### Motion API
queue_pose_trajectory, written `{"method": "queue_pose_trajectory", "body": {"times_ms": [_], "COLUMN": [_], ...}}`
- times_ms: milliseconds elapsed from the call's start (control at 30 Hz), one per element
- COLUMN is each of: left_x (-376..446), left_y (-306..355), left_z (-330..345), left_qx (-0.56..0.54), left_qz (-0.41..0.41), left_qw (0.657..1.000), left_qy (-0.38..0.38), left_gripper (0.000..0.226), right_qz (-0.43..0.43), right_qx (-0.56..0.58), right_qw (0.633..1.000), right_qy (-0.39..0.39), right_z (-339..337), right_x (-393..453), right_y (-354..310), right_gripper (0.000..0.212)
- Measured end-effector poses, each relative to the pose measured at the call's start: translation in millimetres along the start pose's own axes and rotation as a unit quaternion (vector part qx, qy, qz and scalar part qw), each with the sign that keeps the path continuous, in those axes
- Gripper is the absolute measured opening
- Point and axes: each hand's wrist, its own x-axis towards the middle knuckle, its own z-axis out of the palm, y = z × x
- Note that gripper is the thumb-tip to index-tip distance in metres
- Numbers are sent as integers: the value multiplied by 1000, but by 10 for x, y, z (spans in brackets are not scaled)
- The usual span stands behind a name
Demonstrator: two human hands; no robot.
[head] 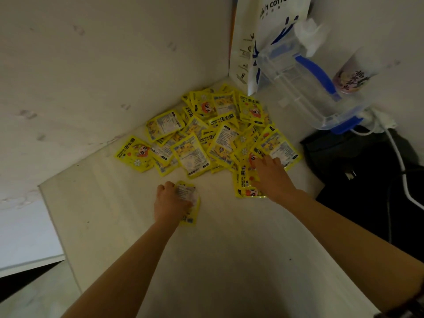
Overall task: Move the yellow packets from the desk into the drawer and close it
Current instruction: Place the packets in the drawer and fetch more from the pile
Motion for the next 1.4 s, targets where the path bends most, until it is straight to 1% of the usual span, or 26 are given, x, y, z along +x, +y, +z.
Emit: {"method": "queue_pose_trajectory", "body": {"times_ms": [100, 167, 233, 333, 400, 500, 533, 600, 700, 800, 833, 933, 1000, 1100, 1167, 1267, 1333, 1400], "left_x": [-37, -50, -51, 52, 165, 351, 417, 494, 571, 627, 632, 635, 643, 632, 619, 591, 573, 540], "left_y": [-76, -74, -4, 157, 283, 428, 460, 535, 584, 573, 571, 583, 594, 628, 642, 672, 684, 690], "left_z": [-4, -22, -68, -156, -204, -223, -210, -201, -175, -135, -131, -113, -100, -74, -50, -31, -27, -37], "left_qx": [-31, -79, -139, -204, -251, -293, -303, -313, -326, -293, -276, -240, -236, -263, -281, -310, -325, -329], "left_qz": [-1, -5, -21, -39, -57, -82, -86, -91, -95, -104, -107, -110, -113, -130, -135, -142, -144, -142], "left_qw": [999, 997, 990, 978, 966, 952, 949, 945, 940, 949, 953, 961, 961, 954, 948, 938, 932, 931], "left_qy": [-6, -3, 1, 20, 23, 15, 15, 18, 26, 47, 57, 82, 84, 68, 60, 63, 66, 73], "left_gripper": [56, 52, 49, 54, 62, 74, 76, 70, 44, 32, 31, 32, 33, 32, 30, 27, 26, 26], "right_qz": [-6, -13, -9, -1, 13, 42, 57, 85, 136, 172, 174, 182, 187, 218, 234, 218, 210, 214], "right_qx": [-1, -7, 12, 69, 127, 254, 278, 280, 238, 221, 225, 249, 251, 239, 254, 289, 309, 311], "right_qw": [1000, 1000, 999, 997, 992, 966, 958, 954, 958, 957, 955, 949, 948, 945, 937, 930, 925, 923], "right_qy": [-7, -25, -31, -25, -18, 29, 45, 67, 84, 81, 81, 71, 63, 52, 52, 64, 66, 69], "right_z": [60, 94, 68, -41, -122, -212, -241, -270, -199, -140, -138, -120, -89, -40, -31, -52, -59, -53], "right_x": [-36, -44, -54, -43, -7, 109, 149, 217, 314, 348, 355, 416, 460, 495, 491, 440, 404, 381], "right_y": [12, 34, 57, 119, 195, 357, 415, 536, 706, 765, 758, 743, 740, 748, 752, 721, 715, 718], "right_gripper": [47, 48, 45, 38, 31, 27, 28, 29, 28, 40, 40, 26, 31, 38, 35, 24, 26, 35]}}
